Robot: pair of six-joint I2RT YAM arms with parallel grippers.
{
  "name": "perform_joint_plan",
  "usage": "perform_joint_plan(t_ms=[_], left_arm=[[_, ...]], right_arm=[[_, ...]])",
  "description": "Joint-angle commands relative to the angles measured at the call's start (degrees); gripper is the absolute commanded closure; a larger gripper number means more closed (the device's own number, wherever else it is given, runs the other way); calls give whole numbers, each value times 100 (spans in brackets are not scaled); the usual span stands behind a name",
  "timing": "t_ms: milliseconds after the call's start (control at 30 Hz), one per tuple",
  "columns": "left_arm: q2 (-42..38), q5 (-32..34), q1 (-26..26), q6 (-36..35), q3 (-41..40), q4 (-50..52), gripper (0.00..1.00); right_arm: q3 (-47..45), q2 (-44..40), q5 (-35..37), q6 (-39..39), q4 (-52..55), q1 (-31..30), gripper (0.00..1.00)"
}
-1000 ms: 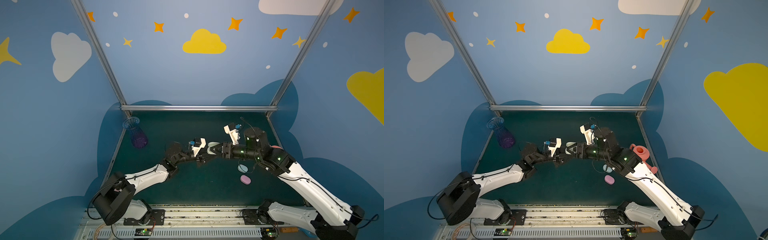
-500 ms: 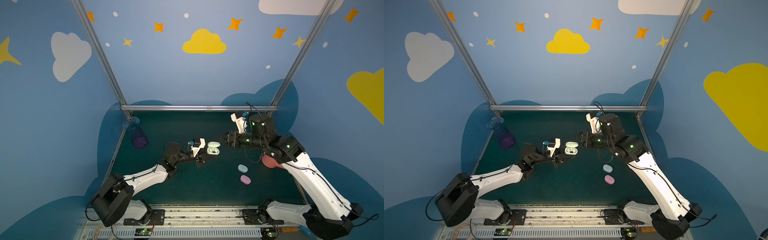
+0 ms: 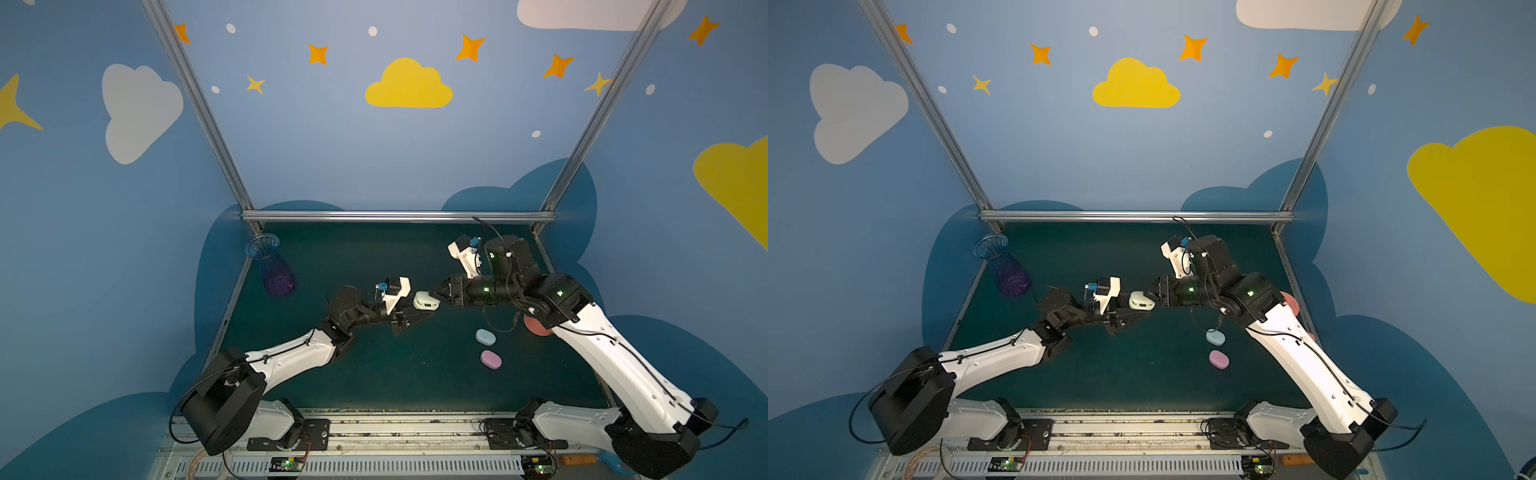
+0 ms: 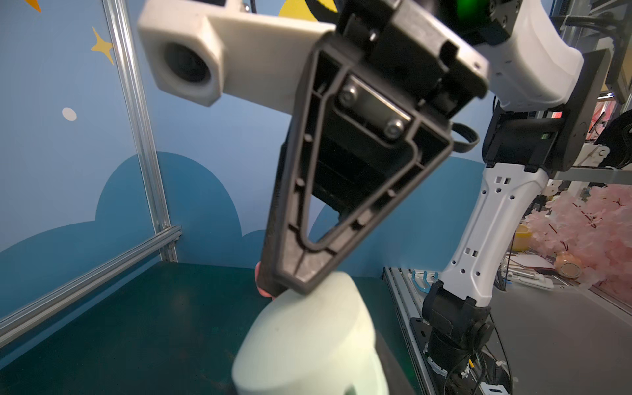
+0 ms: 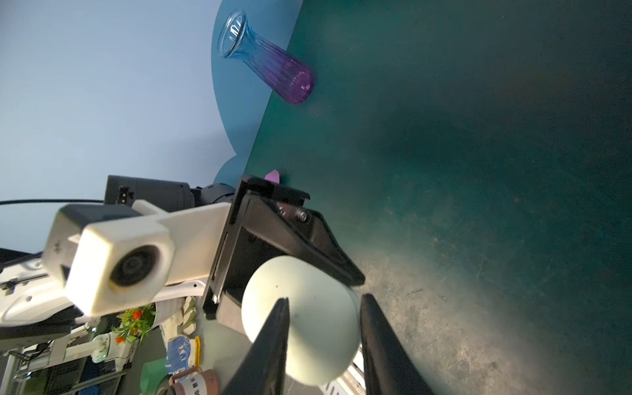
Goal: Insert wireless bluetooth earbuds into charging case
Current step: Close the charging case, then place the charging case at the bottom-right of the table.
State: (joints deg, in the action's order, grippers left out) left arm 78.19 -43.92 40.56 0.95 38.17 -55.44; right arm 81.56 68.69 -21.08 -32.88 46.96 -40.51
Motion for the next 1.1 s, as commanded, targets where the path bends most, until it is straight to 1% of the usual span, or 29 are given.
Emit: perform_joint_plan(t_ms=[0,100,200,233,300,333,367,567,700,933,967,1067], left_arm=[[-93,31,-7,-43,23,-72,96],[-71,41,-10,-35,41,-70,96],[-93,59,-5,-41,40,-33,96],[-96,64,-5,-60,48,8,96],[-98,57,-4,-82,71,91,96],[-80,67,-6,-94,84,132,96],[-60,83,-9,-95,94,156,96],[34,103,-1,-114,132,200,96],[16,112,23,-173,162,297,96],[-23,146,40,-244,140,394,96],[-23,142,36,-244,139,402,96],[-32,154,41,-260,136,421,96]], right_arm=[[-139,-73,-86,-140,1,-134,67],[-64,34,110,9,262,-212,67],[325,258,705,250,823,-436,63],[459,320,867,265,967,-476,60],[595,351,1131,242,1097,-542,49],[618,356,1174,208,1091,-552,42],[621,356,1185,151,1037,-577,38],[586,504,1146,-31,804,-718,28],[563,594,1093,-103,642,-748,26],[589,756,985,-203,413,-761,28],[596,776,967,-216,391,-765,29],[572,801,920,-253,352,-762,39]])
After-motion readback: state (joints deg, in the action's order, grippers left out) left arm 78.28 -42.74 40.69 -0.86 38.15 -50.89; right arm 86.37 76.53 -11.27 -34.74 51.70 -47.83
